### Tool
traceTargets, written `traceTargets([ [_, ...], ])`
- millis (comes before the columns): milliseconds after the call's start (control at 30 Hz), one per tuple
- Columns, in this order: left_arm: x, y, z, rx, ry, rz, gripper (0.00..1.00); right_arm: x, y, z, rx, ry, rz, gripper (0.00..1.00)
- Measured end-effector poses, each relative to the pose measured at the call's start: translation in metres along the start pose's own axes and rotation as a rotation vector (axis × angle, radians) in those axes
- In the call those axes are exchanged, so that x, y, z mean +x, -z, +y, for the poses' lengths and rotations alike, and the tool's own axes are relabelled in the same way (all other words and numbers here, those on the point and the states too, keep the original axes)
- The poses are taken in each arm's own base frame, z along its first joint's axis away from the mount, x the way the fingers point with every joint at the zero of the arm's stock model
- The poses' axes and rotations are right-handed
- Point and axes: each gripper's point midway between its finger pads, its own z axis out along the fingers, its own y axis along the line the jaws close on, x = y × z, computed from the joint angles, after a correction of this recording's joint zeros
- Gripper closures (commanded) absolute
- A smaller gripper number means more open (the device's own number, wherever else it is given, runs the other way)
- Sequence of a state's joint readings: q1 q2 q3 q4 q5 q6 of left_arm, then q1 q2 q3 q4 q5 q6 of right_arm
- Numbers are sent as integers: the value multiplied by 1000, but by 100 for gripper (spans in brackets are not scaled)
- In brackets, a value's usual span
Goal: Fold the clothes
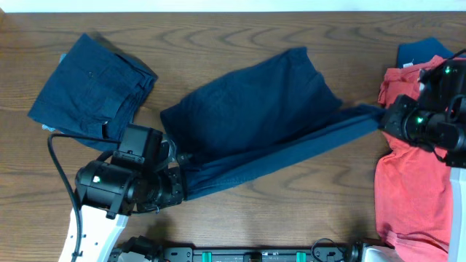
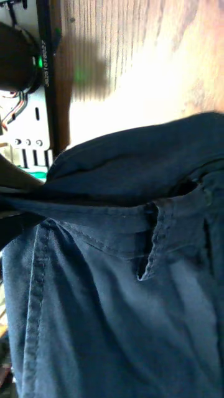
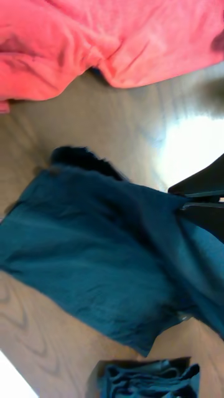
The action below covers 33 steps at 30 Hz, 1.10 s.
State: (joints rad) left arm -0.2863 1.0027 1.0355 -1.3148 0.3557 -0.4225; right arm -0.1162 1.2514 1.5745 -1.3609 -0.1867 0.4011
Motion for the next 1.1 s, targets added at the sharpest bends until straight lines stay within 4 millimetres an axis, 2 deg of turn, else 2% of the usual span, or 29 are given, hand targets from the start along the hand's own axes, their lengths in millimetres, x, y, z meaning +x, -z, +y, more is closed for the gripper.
traceTargets([
  [133,-21,-3,-1,-26,9,-64,94,-27,-16,10,-32,-6,-52,99],
  [300,-62,-18,-2,-77,20,-142,94,-61,-62,23,-67,-12,-60,99],
  [633,-133,-52,22,-303,29,-280,93,-97,-170,62,-183,30,-32,99],
  [833,-161,-64,34,-399,44,-349,92,-111,-213,88,-272,77,-70,99],
  [1000,-179,-75,44,-465,52,-389,89,-123,-240,101,-306,108,-123,99],
  [1067,-185,-79,48,-488,52,-404,77,-129,-252,102,-308,113,-148,95],
  [1100,-188,-81,49,-498,51,-410,75,-132,-260,101,-304,112,-161,84],
])
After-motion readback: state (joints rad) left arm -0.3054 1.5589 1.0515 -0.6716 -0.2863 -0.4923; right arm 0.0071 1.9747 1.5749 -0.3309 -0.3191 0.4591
